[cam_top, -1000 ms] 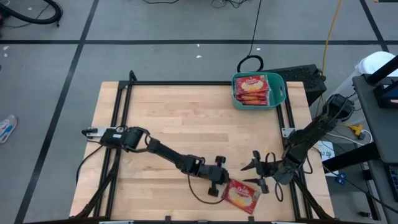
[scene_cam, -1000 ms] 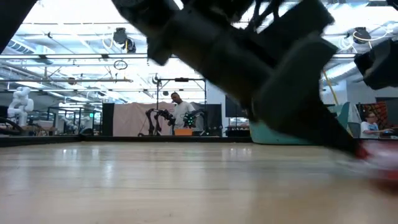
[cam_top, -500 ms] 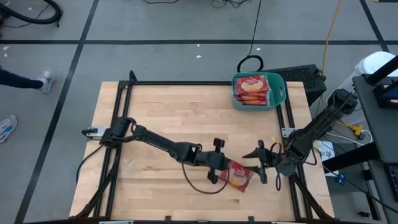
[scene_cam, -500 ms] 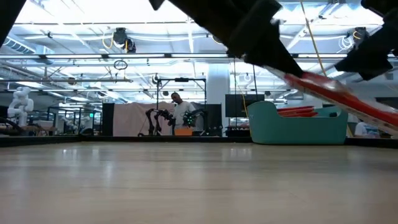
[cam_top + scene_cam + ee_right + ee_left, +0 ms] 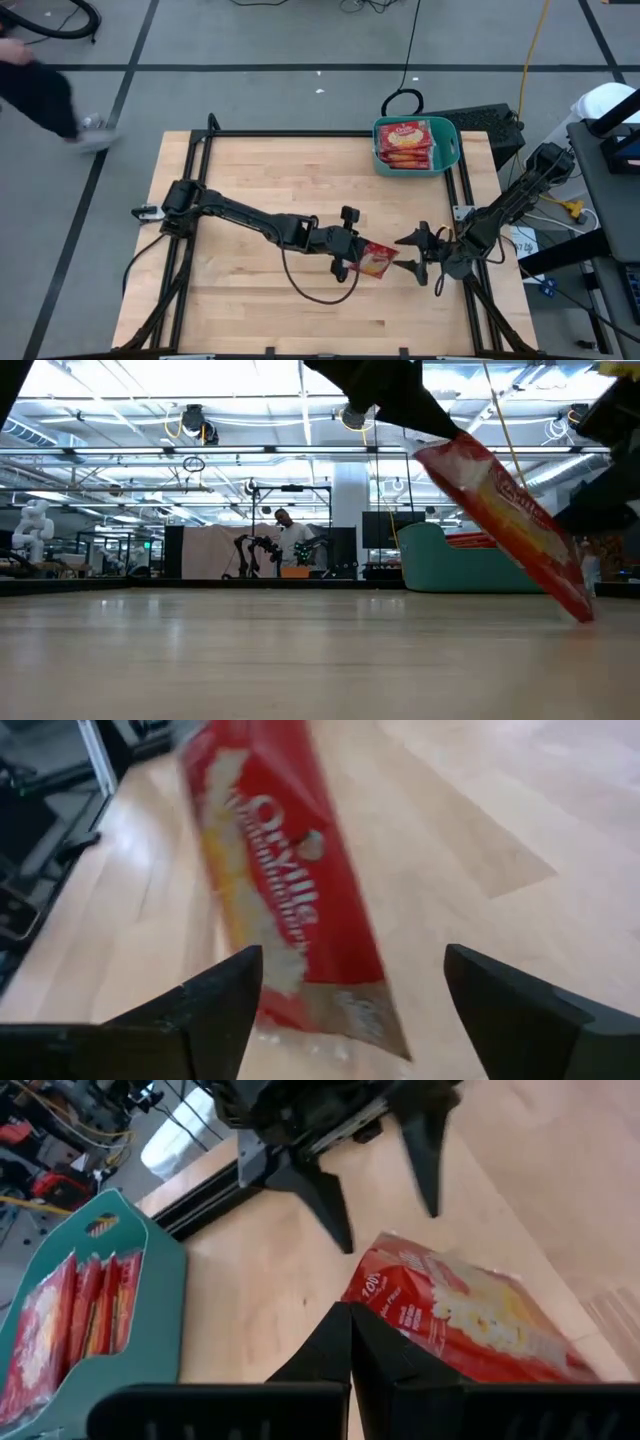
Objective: Sort popcorn bags into baskets
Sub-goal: Put the red popcorn bag into the blue bin
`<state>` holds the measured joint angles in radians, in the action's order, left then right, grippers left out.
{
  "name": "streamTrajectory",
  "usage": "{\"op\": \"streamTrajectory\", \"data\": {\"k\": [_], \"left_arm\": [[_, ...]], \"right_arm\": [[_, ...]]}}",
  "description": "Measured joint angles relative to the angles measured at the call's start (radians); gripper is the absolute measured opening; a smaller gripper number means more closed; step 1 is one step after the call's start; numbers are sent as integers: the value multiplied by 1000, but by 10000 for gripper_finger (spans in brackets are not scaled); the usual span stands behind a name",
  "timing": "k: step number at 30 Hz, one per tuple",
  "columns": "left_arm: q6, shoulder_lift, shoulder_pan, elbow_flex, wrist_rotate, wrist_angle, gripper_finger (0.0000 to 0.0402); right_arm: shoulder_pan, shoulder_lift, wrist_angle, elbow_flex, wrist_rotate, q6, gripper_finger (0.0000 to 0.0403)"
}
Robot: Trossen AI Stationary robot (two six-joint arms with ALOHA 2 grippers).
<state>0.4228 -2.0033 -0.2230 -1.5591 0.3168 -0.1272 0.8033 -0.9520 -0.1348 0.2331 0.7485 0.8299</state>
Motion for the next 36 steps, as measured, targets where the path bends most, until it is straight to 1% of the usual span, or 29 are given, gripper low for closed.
{"op": "streamTrajectory", "data": {"k": [3, 8, 10, 12, 16, 19, 21, 24, 27, 30, 34, 36], "left_arm": [[20, 0, 0, 0, -2, -6, 1], [30, 0, 0, 0, -1, 9, 0], [51, -1, 3, 0, 1, 36, 0], [65, -1, 8, 0, 3, 64, 0], [76, -1, 23, 0, 6, 81, 0], [78, 0, 29, 0, 7, 78, 0], [90, 6, 29, 0, 7, 76, 0], [107, 28, 29, 1, 7, 81, 0], [111, 54, 28, -1, 7, 105, 0], [120, 73, 29, -1, 14, 91, 0], [116, 92, 29, 0, 17, 56, 0], [105, 94, 29, -1, 19, 47, 0]], "right_arm": [[-7, 0, -152, -91, 38, -11, 305], [-40, -12, -454, -214, 18, -77, 302], [-58, -20, -454, -213, -48, -102, 302], [-81, -44, -506, -213, -113, -124, 300], [-111, -71, -553, -209, -164, -163, 291], [-131, -88, -553, -200, -176, -190, 272], [-150, -103, -549, -192, -177, -211, 250], [-177, -123, -549, -181, -178, -246, 208], [-209, -138, -549, -170, -202, -270, 156], [-234, -138, -558, -164, -206, -299, 97], [-249, -135, -639, -163, -208, -397, 19], [-252, -135, -679, -163, -207, -439, 10]]}}
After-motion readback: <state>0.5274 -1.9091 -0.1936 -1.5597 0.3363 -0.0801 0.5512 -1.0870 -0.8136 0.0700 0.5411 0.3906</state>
